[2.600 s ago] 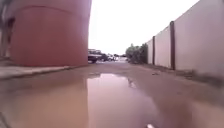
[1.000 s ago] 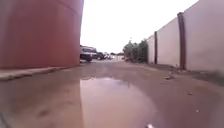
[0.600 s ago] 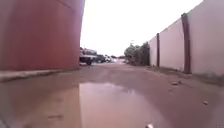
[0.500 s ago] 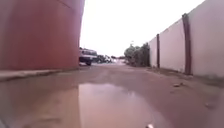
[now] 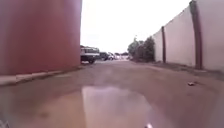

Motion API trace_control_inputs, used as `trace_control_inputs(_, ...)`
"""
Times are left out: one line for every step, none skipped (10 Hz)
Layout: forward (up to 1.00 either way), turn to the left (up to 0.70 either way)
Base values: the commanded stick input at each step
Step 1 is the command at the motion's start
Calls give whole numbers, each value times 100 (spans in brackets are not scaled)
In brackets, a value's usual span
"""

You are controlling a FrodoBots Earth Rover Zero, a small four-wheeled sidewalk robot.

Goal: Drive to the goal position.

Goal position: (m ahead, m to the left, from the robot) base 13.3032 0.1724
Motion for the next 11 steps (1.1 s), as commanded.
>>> trace_control_inputs(85,0)
trace_control_inputs(85,0)
trace_control_inputs(85,0)
trace_control_inputs(85,0)
trace_control_inputs(85,0)
trace_control_inputs(85,0)
trace_control_inputs(85,0)
trace_control_inputs(85,0)
trace_control_inputs(85,0)
trace_control_inputs(85,0)
trace_control_inputs(85,0)
